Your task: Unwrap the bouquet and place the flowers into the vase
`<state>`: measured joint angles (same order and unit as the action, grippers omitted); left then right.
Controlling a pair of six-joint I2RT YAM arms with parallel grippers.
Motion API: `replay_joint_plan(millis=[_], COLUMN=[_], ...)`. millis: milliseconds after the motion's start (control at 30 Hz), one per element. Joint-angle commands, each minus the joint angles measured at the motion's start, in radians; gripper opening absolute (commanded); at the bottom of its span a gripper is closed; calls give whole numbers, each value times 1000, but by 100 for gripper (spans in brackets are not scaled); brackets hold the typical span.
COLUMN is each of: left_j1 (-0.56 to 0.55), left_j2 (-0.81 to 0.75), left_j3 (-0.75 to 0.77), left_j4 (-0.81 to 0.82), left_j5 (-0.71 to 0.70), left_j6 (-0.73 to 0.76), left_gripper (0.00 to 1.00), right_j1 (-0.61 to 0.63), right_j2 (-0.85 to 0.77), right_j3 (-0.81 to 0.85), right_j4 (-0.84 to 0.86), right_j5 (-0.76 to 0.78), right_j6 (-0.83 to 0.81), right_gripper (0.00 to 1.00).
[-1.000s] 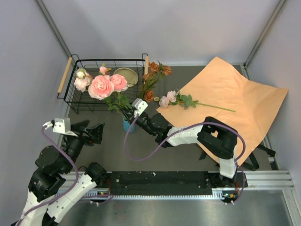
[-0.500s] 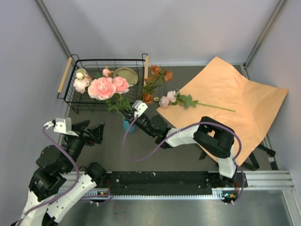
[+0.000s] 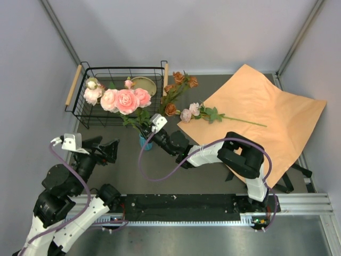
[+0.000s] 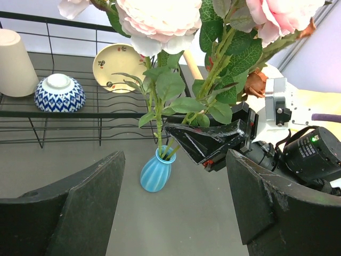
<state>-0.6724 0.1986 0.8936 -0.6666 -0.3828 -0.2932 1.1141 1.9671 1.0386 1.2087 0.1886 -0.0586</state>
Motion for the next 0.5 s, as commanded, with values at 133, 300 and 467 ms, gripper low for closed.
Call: replay_joint_plan(millis=[133,300,467], left_j1=[0,0,0], left_j2=[-5,-8,-10], left_j3=[-12,-45,-62], left_j4=[30,28,38], left_j5=[1,5,9], left_j6=[0,-11,-15], left_gripper=[82,82,82], right_j1=[-11,-10,-11], right_j2=[-2,-19,-34], right_j3=[6,6,6], right_j4=[-1,-24,-51], right_j5=[11,11,8], right_j6=[13,13,14], right_gripper=[28,35,40])
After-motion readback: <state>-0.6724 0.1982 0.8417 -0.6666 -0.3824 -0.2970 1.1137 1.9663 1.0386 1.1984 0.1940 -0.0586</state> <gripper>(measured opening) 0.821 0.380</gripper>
